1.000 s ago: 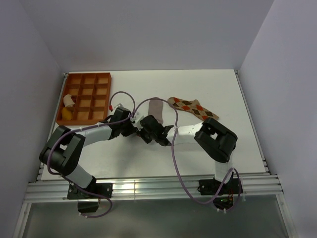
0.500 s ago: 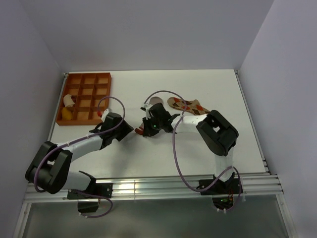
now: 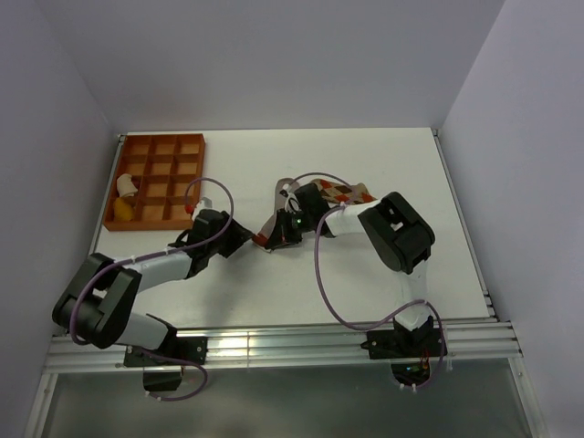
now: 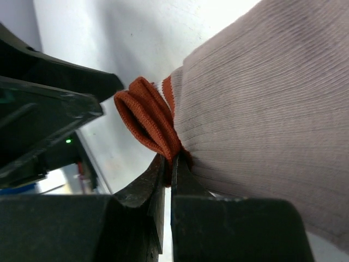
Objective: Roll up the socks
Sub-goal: Roll the sock at the center of the board.
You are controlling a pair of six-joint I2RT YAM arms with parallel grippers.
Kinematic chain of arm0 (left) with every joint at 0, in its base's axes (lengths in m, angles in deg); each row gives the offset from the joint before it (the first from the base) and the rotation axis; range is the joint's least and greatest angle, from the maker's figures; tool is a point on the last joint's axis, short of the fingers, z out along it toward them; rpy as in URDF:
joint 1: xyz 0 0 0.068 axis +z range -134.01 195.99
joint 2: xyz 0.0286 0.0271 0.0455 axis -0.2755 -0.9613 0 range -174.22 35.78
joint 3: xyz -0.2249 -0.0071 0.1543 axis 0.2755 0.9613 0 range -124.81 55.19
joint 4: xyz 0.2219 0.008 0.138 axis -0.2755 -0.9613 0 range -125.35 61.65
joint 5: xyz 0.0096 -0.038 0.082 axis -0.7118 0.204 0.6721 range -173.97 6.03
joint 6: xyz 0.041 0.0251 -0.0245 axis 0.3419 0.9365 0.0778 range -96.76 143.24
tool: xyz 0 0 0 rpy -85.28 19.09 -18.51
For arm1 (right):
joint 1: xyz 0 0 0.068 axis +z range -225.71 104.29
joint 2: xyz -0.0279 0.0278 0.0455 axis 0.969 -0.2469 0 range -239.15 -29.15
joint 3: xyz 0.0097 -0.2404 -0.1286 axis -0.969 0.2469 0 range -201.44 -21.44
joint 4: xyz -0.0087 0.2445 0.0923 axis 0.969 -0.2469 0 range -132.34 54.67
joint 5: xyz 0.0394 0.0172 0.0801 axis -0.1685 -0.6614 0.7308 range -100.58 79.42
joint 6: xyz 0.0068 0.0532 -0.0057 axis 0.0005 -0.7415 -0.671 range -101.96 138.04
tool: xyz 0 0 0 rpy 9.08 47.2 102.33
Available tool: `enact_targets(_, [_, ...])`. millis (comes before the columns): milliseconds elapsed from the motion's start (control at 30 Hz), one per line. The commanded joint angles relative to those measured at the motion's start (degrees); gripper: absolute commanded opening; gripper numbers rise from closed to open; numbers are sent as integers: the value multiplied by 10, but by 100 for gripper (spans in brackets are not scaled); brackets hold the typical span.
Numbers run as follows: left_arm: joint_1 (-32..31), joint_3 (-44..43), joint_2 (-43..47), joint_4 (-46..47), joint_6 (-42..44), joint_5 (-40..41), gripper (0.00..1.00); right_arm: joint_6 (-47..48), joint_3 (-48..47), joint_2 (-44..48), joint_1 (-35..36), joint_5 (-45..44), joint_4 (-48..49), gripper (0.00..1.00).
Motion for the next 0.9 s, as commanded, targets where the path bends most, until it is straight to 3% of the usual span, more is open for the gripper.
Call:
enact_targets(0, [-7, -9, -23, 38, 13, -13, 53, -37, 21, -32, -7, 15, -31, 0])
enact_targets(867, [-32, -34, -114, 56, 15, -22, 38, -86, 26, -57, -19, 42, -6, 0])
